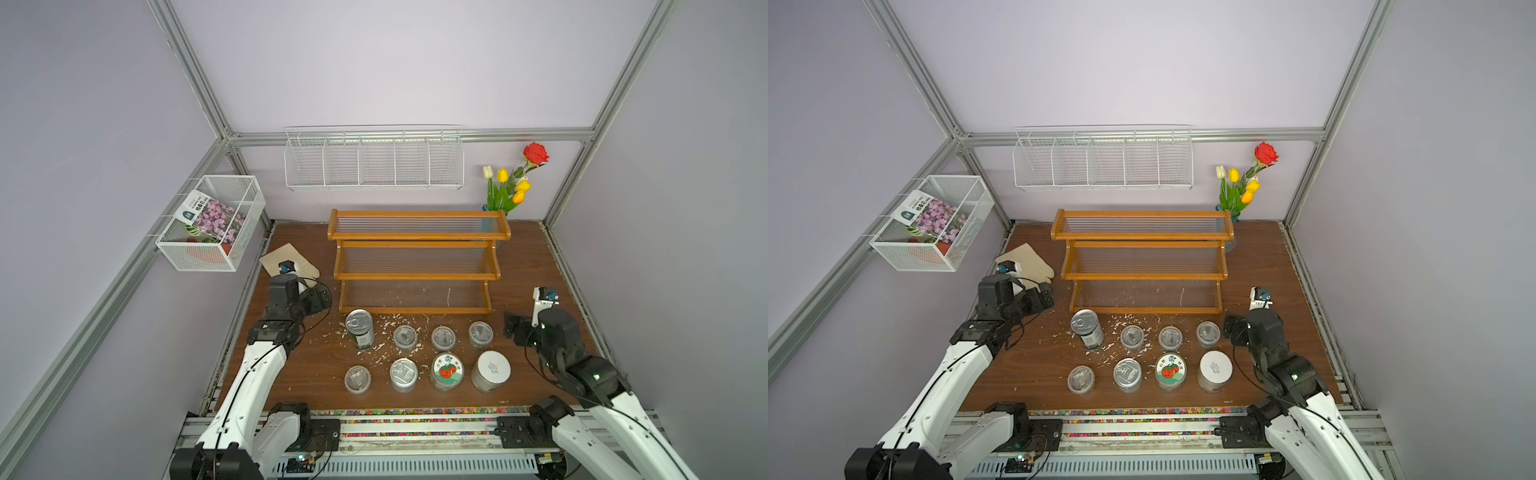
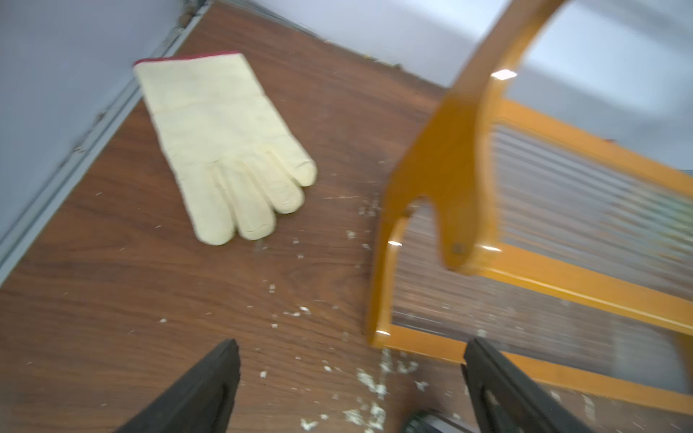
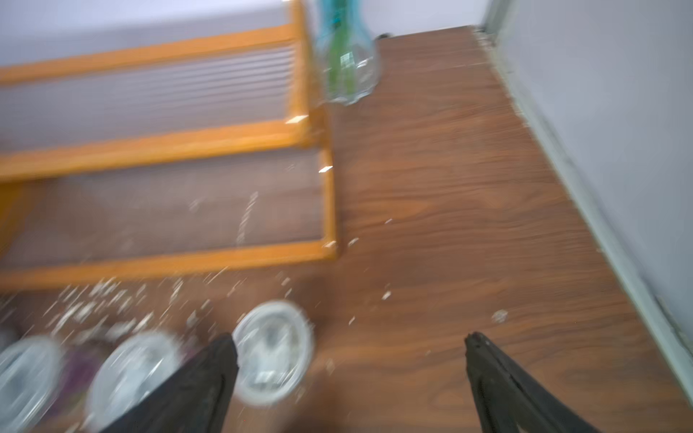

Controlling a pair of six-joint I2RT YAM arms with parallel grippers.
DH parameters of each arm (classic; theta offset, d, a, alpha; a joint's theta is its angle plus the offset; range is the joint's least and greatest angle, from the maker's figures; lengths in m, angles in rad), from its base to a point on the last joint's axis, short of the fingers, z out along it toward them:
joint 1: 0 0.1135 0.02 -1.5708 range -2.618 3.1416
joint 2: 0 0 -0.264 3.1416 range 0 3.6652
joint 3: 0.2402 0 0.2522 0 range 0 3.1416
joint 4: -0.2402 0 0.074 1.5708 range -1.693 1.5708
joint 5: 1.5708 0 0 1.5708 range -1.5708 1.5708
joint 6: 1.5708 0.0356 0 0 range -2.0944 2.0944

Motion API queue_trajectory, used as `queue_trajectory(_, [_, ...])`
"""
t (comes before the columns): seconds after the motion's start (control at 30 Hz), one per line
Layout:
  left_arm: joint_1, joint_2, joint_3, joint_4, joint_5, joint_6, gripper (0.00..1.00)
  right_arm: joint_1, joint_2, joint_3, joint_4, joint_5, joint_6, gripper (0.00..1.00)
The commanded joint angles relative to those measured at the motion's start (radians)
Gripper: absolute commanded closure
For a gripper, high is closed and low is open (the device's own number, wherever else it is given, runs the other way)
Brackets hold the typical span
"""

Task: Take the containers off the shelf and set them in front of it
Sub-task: Reset both arms

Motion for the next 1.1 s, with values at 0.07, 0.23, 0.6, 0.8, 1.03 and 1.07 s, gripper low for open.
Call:
queue_trajectory(0.07, [0.014, 0.091, -0.118, 0.308, -0.127, 0.053, 0.01, -0.167, 0.168, -0.153, 0.491, -0.116, -0.197, 0.03])
queue_trajectory(0.23, [0.014, 0.166, -0.256, 0.653, -0.264, 0.129, 0.0, -0.264, 0.403, -0.251, 0.904, -0.127, -0.203, 0.02])
queue_trajectory(0.6, [0.04, 0.36, -0.275, 1.01, -0.216, 0.243, 0.01, -0.318, 0.827, -0.25, 1.39, -0.213, -0.244, 0.02])
queue_trajectory(0.8, [0.071, 0.418, -0.214, 0.975, -0.099, 0.25, 0.01, -0.318, 0.866, -0.239, 1.406, -0.223, -0.249, 0.02])
queue_trajectory(1.03, [0.072, 0.502, -0.276, 1.191, -0.049, 0.247, 0.0, -0.317, 0.908, -0.234, 1.426, -0.296, -0.28, 0.02])
queue_trajectory(1.07, [0.072, 0.492, -0.293, 1.2, -0.051, 0.238, 0.0, -0.318, 0.934, -0.247, 1.465, -0.297, -0.284, 0.01])
